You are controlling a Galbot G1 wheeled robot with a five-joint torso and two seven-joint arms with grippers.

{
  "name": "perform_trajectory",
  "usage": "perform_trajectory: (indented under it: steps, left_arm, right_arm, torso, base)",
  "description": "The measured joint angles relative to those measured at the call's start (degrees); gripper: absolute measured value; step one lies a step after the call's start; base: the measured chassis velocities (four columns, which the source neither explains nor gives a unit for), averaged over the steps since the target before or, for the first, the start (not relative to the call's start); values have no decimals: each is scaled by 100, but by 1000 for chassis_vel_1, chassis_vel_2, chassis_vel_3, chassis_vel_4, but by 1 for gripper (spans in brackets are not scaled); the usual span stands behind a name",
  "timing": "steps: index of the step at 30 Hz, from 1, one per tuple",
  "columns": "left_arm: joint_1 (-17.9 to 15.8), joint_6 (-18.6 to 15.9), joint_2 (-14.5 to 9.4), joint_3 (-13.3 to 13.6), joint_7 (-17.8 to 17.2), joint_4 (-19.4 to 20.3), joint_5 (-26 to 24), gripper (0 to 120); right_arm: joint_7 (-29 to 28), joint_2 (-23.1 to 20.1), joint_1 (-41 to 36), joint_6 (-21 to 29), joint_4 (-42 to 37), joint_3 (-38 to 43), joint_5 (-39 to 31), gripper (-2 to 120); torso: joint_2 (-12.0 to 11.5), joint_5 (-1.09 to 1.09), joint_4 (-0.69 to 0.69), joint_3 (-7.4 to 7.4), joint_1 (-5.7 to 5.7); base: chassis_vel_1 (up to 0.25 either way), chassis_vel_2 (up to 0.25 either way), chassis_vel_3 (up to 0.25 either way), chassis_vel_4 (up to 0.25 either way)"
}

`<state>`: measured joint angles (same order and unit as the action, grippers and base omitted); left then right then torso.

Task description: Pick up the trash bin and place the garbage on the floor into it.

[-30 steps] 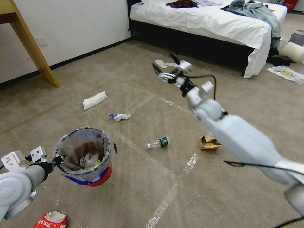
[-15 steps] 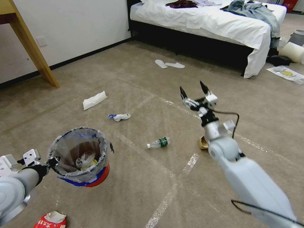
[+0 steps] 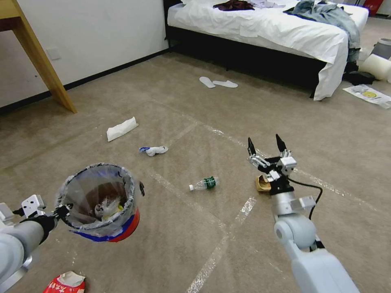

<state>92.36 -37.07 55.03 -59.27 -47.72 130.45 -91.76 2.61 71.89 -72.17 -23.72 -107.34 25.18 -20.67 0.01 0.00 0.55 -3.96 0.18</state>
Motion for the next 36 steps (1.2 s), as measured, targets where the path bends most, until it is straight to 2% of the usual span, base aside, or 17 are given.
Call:
perform_trajectory:
  steps: [15,25,36]
  left_arm:
    - [55,-2,158,18,-39,119,47,1]
    - [188,-24,191,-158,-25,221,23,1]
    - [247,-37,252,-158,-8,281,89,1]
  right_arm:
    - [363,219,-531,-364,9,133,393,100]
    - [488,193,-556,-406,22,130,446,100]
    - [649,176,-581,-461,49,136,496,100]
  torso:
    - [-1,0,0,-1,0]
    - [-1,0,-1,0,0]
    - [-1,0,0,-1,0]
  base:
    - [0,0,0,0]
    - [0,0,0,0]
    - [0,0,0,0]
